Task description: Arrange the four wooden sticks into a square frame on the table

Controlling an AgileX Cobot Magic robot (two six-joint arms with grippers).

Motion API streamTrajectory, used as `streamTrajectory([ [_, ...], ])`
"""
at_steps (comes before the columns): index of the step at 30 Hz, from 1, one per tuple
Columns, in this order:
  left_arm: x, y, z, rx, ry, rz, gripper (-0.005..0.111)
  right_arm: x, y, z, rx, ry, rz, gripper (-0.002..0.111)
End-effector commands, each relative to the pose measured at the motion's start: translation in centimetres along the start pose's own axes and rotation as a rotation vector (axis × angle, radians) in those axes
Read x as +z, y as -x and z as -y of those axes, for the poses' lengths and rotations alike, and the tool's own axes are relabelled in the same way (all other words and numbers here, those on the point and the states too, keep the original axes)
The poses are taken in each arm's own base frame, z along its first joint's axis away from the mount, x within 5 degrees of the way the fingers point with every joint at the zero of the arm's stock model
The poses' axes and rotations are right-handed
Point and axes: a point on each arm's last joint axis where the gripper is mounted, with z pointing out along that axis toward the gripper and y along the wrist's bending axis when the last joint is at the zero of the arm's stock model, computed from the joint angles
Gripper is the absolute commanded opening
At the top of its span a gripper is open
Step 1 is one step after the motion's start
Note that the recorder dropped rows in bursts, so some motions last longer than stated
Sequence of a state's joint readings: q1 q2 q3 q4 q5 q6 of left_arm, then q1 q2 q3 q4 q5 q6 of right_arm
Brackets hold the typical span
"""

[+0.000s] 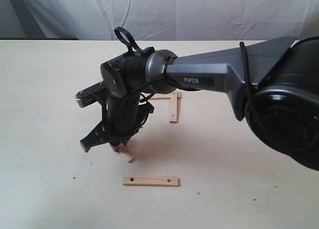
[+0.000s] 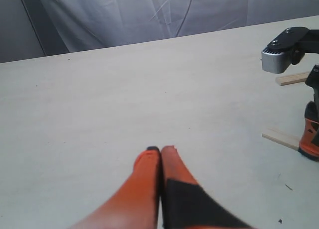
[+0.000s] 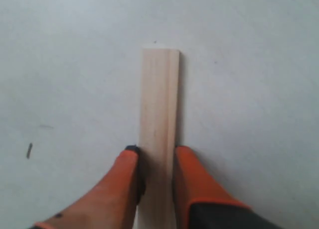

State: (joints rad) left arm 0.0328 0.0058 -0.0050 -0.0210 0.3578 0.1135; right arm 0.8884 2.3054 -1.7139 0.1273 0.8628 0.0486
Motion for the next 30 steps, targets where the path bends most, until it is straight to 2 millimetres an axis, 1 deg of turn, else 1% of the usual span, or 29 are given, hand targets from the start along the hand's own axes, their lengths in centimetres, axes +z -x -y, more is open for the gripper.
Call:
streamTrajectory([
  [1, 0.0, 0.0, 0.0, 0.001, -0.002, 0.016, 0.0, 0.0, 0.0, 0.3, 0.059, -0.013, -0.033, 0.001],
  [4, 0.0, 0.0, 0.0, 0.001, -0.002, 0.016, 0.0, -1.8, 1.5, 1.7, 0.182, -0.06, 0.003, 0.001],
  [8, 0.0, 0.0, 0.0, 0.001, -0.002, 0.016, 0.0, -4.1, 3.3, 4.5, 0.367, -0.142, 0.095, 0.001],
  [12, 0.0, 0.0, 0.0, 0.001, -0.002, 0.016, 0.0, -4.9, 3.9, 6.9, 0.539, -0.151, 0.15, 0.001],
  [15, 0.0, 0.0, 0.0, 0.001, -0.002, 0.016, 0.0, -4.8, 4.1, 7.6, 0.614, -0.144, 0.178, 0.001],
  [19, 0.0, 0.0, 0.0, 0.001, -0.002, 0.016, 0.0, -3.4, 4.2, 8.0, 0.608, -0.167, 0.19, 0.001],
  [21, 0.0, 0.0, 0.0, 0.001, -0.002, 0.016, 0.0, -2.7, 4.1, 8.4, 0.641, -0.203, 0.192, 0.001],
  [24, 0.0, 0.0, 0.0, 0.001, -0.002, 0.016, 0.0, -2.4, 4.0, 9.1, 0.66, -0.268, 0.207, 0.001],
  [30, 0.0, 0.0, 0.0, 0.001, -0.002, 0.016, 0.0, -1.8, 3.9, 9.3, 0.656, -0.29, 0.206, 0.001],
])
